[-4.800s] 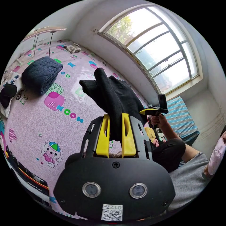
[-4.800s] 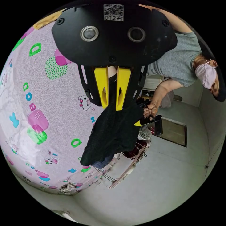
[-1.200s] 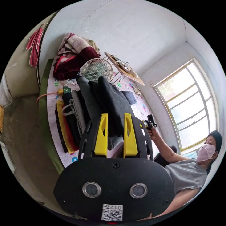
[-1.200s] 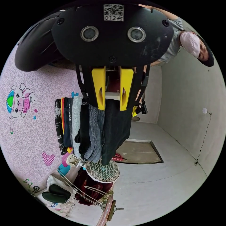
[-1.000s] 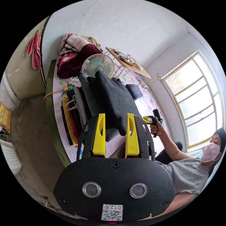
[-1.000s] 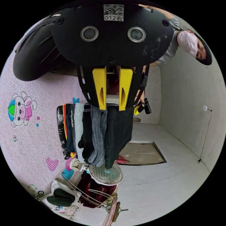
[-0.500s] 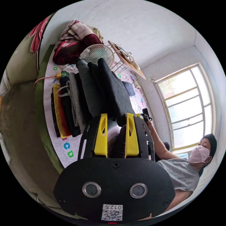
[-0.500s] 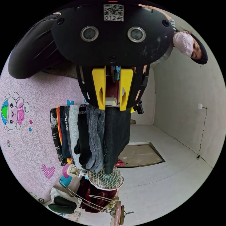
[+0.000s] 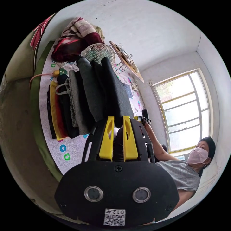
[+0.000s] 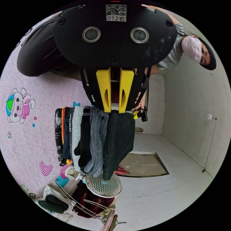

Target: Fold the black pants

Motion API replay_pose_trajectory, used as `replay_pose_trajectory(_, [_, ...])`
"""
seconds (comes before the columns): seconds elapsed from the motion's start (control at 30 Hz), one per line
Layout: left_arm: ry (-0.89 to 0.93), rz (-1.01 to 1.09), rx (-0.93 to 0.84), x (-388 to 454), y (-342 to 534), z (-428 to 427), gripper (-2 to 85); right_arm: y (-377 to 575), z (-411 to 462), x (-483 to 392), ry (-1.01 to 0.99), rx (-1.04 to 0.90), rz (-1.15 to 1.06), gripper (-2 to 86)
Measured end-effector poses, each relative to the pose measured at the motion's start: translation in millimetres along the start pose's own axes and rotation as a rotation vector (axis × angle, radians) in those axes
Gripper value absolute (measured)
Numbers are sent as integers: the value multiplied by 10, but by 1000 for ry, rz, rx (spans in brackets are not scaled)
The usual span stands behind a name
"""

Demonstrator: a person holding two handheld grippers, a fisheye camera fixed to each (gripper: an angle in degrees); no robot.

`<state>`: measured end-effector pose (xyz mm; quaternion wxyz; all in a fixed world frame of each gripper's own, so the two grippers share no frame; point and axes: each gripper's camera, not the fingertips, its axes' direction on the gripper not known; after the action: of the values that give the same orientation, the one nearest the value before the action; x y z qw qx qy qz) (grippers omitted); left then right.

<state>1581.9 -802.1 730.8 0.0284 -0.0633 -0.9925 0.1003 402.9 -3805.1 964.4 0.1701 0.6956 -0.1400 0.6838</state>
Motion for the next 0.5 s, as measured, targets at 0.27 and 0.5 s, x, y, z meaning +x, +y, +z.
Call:
replay_pose_trajectory(0.27, [-252, 133, 383, 993, 490, -437, 25, -984, 377, 383, 224, 273, -94, 57])
replay_pose_trajectory(0.5, [-731, 801, 917, 3268, 994, 344, 8, -1663, 984, -334, 886, 589, -524, 18])
